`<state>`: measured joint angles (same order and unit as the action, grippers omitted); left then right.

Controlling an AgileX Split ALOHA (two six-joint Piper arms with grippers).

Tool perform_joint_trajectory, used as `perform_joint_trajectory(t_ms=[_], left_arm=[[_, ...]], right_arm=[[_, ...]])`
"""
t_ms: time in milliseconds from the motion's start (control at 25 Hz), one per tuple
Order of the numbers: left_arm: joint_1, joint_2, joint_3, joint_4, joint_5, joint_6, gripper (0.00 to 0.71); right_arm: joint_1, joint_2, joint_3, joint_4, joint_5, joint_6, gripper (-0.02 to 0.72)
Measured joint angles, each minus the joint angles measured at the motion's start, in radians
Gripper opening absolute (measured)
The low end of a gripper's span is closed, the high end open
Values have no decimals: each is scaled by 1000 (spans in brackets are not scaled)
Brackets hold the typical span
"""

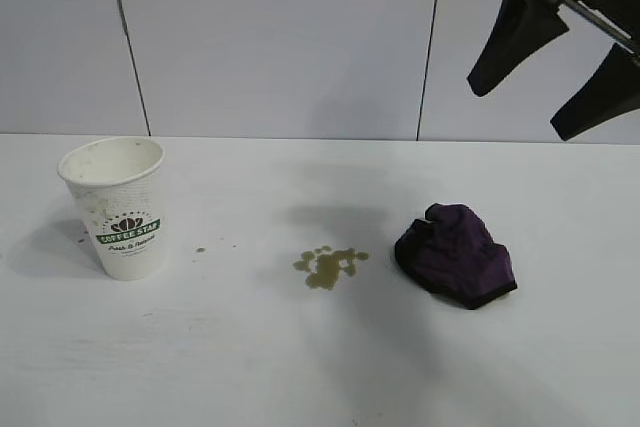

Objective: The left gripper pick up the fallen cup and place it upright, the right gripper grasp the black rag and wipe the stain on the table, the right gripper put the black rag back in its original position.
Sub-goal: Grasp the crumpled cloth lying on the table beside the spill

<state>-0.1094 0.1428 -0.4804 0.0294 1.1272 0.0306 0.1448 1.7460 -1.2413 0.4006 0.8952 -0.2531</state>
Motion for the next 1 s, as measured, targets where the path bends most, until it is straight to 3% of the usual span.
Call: perform_joint_trajectory(t_ms=[160,240,720,1000], left_arm=[[-1,0,0,0,0,-1,694],[-1,0,0,1,-1,0,694],[-1,-1,0,1,-1,0,694],[-1,-1,0,1,-1,-1,694]], right_arm=[[53,89,-62,-126,-12,116,587],[58,135,-83,-151,-25,151,587],[58,274,-92,-175,-164,174,587],[58,286,-92,-206,-198,174,587]])
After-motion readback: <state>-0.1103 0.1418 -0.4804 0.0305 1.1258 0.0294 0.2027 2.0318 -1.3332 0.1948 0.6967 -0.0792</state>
